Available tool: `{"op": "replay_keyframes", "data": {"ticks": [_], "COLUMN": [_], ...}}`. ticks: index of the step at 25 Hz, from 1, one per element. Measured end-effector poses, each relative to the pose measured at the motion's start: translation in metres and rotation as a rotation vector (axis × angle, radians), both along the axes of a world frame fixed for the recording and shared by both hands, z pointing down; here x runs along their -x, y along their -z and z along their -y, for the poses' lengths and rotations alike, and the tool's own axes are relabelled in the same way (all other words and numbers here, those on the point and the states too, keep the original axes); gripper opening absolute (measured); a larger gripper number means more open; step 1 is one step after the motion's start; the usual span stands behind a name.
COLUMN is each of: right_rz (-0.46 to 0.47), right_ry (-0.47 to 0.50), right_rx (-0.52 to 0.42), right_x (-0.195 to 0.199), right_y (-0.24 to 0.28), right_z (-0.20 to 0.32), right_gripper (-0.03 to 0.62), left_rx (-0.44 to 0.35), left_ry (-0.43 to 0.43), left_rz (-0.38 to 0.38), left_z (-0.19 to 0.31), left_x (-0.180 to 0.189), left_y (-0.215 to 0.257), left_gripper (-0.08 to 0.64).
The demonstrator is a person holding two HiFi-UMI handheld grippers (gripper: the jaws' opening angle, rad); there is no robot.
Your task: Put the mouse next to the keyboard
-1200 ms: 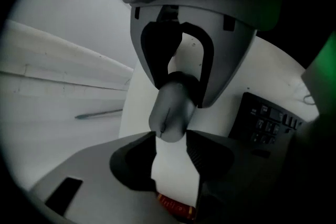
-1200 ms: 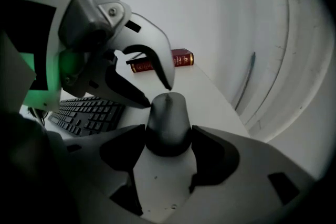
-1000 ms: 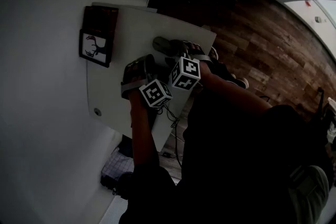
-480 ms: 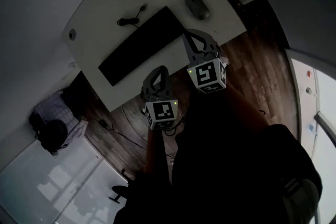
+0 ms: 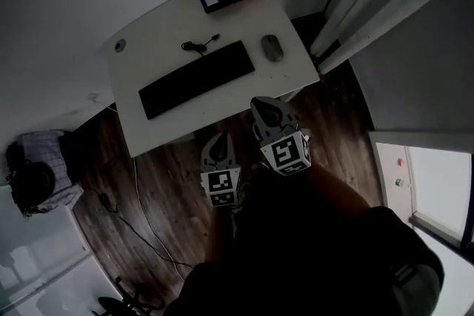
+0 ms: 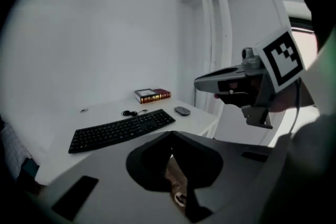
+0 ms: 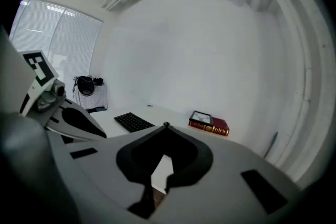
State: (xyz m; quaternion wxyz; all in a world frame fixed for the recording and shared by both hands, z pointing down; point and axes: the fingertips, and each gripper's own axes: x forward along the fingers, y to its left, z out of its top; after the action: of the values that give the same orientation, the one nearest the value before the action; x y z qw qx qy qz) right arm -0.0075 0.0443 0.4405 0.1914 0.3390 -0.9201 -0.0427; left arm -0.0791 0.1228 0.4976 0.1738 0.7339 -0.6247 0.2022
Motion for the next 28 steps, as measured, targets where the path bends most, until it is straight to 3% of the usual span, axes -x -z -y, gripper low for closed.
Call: {"op": "replay_keyframes", "data": {"ticks": [2,7,13,17,23,28], "right_rz": [0.009,0.059,0.187,0.148,0.071,0.059], "right_ry": [-0.004,0.017,-0.02,0.01,0.011,0.092], "right_rx": [-0.021,-0.056,-0.164,-0.167,-0.182,-0.194], "right_x": [-0.016,-0.052,-0.103,-0.151,-0.224,-0.25], "right_y": [0.006,0.022,0.072,0.085,0.075,0.064], "right_z": [-0.008,-0.028,0.004,0.023,0.057,0.078], "right_gripper": [0.02,0.02,0.02,0.02,0.02,0.02], "left_rx": [-0.055,-0.105,-0.184,-0.211,-0.303,-0.272], "left_ry": [-0.02,-0.075,-0.105,-0.095,-0.164,-0.085], "left_rz": [-0.021,-0.057,-0.067,-0.094,-0.115,-0.101], "left_z": [0.014,0.027,0.067,0.096,0.129,0.139], "left_x": [-0.016,-0.065,-0.119,-0.17,-0.264,-0.293], "left_y": [0.011,0.034,0.059,0.068,0.092,0.072], "left_gripper": [0.003,0.003,0.003,0.003,0.003,0.003]}}
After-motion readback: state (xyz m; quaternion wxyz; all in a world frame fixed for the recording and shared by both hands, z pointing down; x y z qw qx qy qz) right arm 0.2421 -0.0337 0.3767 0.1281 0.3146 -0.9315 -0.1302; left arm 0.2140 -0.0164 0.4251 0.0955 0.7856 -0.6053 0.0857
